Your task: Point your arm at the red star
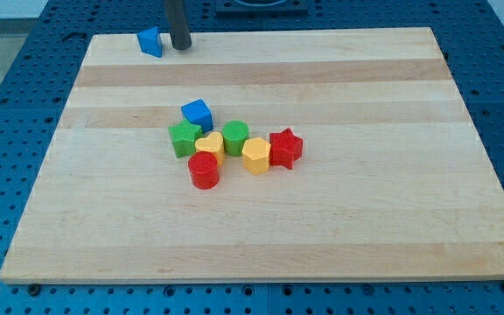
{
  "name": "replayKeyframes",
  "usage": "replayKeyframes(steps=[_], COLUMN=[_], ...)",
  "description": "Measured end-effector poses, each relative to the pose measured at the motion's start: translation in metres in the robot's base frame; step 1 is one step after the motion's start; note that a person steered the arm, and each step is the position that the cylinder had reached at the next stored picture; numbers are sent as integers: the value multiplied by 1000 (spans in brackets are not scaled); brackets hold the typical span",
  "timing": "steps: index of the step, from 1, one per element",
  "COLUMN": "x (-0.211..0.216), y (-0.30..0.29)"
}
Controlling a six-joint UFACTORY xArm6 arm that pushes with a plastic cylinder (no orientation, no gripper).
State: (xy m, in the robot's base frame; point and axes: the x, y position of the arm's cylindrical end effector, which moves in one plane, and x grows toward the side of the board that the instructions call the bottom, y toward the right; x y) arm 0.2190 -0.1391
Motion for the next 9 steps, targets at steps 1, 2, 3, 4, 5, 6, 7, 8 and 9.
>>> replayKeyframes(steps=[1,2,3,4,5,6,7,8,9], x=[0,0,0,7,38,74,104,175,238], y=[-23,-53,-68,-38,29,7,-55,-107,-118])
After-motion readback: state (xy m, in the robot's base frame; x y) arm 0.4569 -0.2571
